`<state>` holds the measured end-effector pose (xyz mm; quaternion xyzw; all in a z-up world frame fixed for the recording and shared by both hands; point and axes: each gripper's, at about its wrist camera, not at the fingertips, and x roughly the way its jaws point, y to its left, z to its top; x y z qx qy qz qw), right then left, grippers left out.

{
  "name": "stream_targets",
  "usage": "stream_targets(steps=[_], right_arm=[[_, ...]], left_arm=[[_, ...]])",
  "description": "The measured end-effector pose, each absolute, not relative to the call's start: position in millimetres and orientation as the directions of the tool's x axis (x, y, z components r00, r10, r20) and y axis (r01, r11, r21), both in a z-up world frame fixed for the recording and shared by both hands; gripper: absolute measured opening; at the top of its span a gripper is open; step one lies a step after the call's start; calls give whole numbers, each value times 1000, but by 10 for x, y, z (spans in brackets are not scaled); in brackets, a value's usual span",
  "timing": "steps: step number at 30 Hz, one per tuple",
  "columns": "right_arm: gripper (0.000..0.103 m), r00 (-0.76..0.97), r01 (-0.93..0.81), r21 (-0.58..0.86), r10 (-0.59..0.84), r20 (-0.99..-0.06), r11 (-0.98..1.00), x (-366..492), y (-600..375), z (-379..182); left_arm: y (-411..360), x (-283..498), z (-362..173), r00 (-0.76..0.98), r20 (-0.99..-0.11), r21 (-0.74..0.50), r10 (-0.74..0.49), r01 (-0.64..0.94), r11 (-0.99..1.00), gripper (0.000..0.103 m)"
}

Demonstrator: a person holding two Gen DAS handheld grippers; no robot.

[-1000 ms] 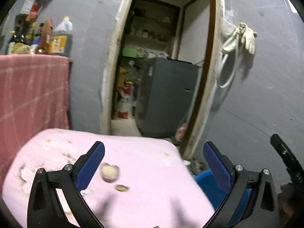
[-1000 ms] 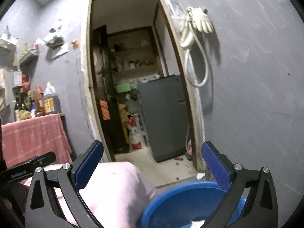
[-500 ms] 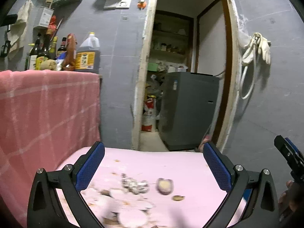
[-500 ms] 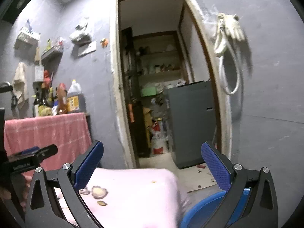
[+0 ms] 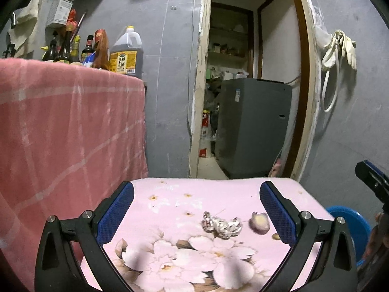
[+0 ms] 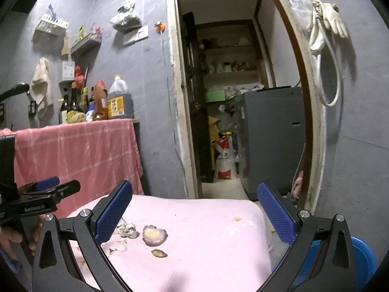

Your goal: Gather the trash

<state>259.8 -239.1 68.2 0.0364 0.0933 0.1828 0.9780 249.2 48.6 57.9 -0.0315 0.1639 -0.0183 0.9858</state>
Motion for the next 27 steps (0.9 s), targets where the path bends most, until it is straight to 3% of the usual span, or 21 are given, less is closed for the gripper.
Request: stream_targets(steps=[5,15,18,24,25,27], right_arm=[[103,887,-376,82,384,-258,923,2714,-2244,578],[103,776,-398,87,386,-499,913,3022,-2078,221],[97,742,-408,103,396,-541,907,3081,-2051,149],[76,675,-451,118,425,-603,885,3140,-1984,49],[70,661,-460,120,429,-616,880,3146,-1971,32],[69,641,-471,123,435,-632,873,3159,-1949,-2]], left_arm=[[534,2588,414,927,-371,-51,-57,41,998,101],[598,2899,151,822,-551,-119,-142,91,989,101],[570,2925,127,809,-565,-122,-164,114,986,100],[472,2967,96,773,-596,-119,-218,183,976,95],[461,2987,89,763,-604,-123,-229,195,973,90],[441,3038,73,744,-620,-135,-248,210,968,82]])
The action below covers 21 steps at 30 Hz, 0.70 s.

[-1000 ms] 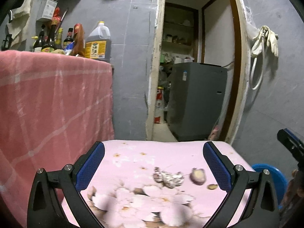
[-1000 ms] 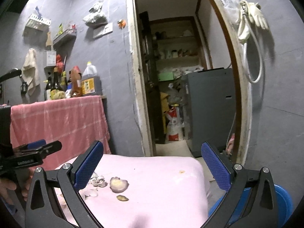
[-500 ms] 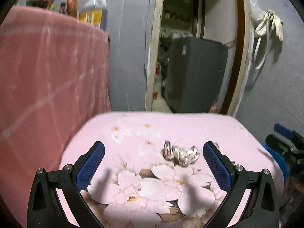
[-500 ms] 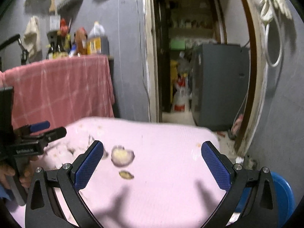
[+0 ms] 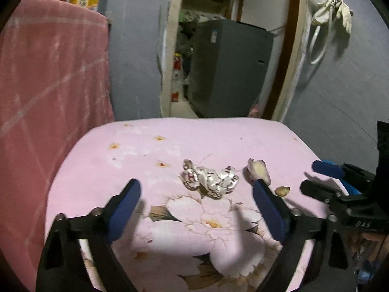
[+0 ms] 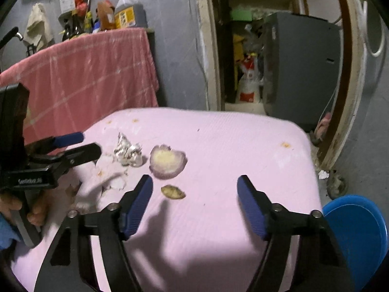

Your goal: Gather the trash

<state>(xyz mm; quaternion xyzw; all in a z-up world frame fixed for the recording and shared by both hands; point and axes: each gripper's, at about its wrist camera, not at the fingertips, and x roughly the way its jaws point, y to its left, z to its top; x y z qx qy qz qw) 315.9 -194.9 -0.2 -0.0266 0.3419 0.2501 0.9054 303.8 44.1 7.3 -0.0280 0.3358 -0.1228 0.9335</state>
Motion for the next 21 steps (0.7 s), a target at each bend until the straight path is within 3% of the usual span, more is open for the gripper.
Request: stream_targets(steps=[7,13,21], right_arm=[[66,591,-489,141,445,-673,861,3214,-1894,-106],[54,562,-504,146,451,-693,851,3243,-1852,-150],[44,555,-497,112,414,-722,861,3289,-1755,-182]], left_arm=[[378,3303,28,693,-660,-201,-290,209,957,79],[385,3517,-49,629,-717,-246,-301,176,953,46],[499,3506,-43,610,-721,-302,-328,148,942,26]])
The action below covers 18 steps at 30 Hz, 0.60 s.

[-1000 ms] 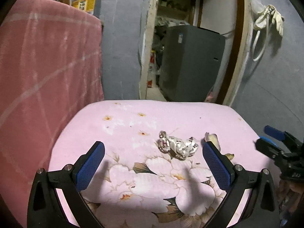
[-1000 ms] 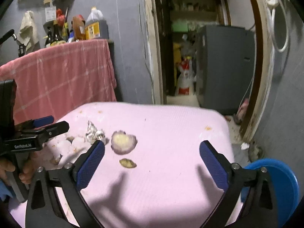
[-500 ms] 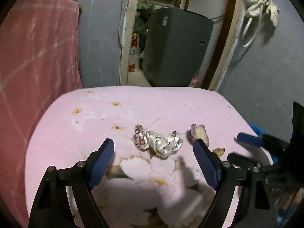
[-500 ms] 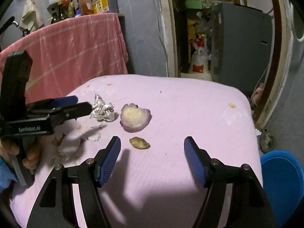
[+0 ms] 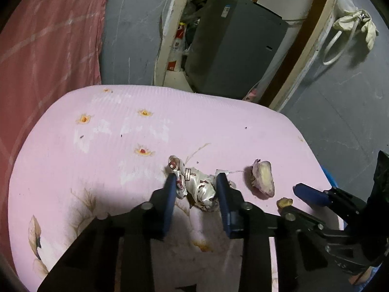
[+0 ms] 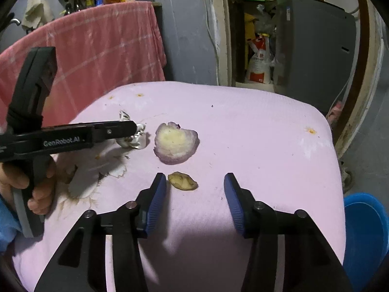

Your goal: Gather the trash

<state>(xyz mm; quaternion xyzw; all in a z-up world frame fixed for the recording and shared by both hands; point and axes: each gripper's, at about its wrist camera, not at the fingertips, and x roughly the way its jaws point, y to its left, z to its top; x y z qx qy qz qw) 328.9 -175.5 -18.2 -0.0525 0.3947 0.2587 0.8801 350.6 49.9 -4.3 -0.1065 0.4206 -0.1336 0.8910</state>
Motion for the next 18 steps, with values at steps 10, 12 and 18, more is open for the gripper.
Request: stream_targets(steps=[10,12,18], right_arm=[[20,539,-517,110,423,-729,849,3286,-1708,-211],[17,539,-517,115,427,-726,848,3283,-1715,-209],[12,547,-507,133,437,-715,852,3286,-1734,-206]], left_arm=[[512,3212,-45,607,-704,-331,-368,179,927,17],[502,3176,-47,609,-700,-330,-372,185,926,16],[512,3111,-83,620,-686,-349,-381,179,920,15]])
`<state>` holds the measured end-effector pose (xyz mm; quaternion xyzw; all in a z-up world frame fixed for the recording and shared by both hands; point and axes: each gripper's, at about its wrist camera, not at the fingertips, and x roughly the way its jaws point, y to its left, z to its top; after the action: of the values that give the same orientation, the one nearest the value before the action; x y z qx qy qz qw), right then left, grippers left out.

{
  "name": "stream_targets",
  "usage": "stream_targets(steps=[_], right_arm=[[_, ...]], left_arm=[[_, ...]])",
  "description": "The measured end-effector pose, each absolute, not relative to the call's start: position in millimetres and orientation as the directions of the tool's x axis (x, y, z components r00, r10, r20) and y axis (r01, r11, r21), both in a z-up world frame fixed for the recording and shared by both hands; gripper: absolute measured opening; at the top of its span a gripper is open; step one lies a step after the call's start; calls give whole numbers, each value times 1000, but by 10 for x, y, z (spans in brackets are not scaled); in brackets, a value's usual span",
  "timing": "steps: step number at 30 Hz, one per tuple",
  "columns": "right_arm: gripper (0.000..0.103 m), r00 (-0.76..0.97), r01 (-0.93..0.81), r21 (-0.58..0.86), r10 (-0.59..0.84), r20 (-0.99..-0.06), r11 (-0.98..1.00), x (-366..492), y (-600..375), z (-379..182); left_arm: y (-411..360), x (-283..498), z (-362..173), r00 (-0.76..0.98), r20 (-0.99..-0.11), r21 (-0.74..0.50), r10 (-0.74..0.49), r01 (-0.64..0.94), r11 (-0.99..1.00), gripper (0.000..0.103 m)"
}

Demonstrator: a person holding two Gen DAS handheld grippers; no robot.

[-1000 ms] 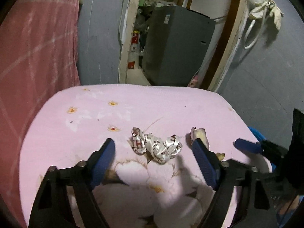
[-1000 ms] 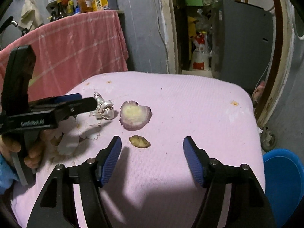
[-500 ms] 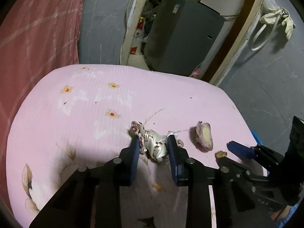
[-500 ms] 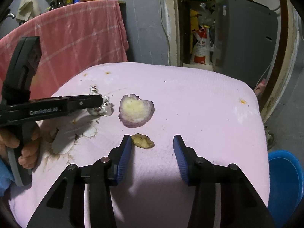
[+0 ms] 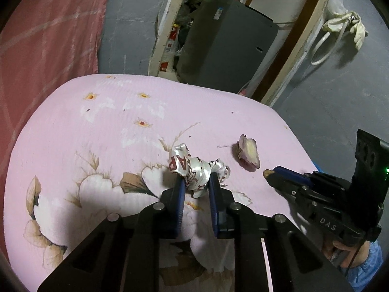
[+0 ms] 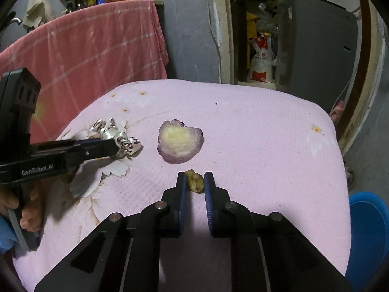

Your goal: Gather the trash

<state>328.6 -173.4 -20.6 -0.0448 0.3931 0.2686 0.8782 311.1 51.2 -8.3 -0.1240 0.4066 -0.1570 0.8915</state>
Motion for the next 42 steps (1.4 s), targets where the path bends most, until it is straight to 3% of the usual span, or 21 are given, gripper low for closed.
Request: stream_targets(steps=[16,23,26,28,30,38,42], right_arm=[[7,604,-478,178,469,-644,860,3217,-1902,-111],[7,600,-473,173,460,-654,864,3236,-1900,-120],[11,598,-461,171,447,-666,871,3250,-1897,-138],[32,595,-465,171,449,-667,869,3250,-1888,-134],[33,594,-471,157,444,-671,868,3248,-1867,-134],[33,563,-477,99,390,-729,873,3311,-1756,-205],[20,559,-502,82,395,-729,861,3282,-1712,-212]], left_arm=[[626,2837,13,710,-600,-376,-368,155,914,14],[640,2787,0,723,-603,-383,-337,108,918,14],[606,2810,-11,711,-621,-370,-331,107,923,14],[591,2827,-35,700,-638,-356,-321,102,929,14],[588,2835,-50,693,-649,-346,-312,96,933,14],[568,2849,-88,685,-663,-330,-302,95,939,15],[577,2855,-87,685,-664,-327,-301,96,940,15]])
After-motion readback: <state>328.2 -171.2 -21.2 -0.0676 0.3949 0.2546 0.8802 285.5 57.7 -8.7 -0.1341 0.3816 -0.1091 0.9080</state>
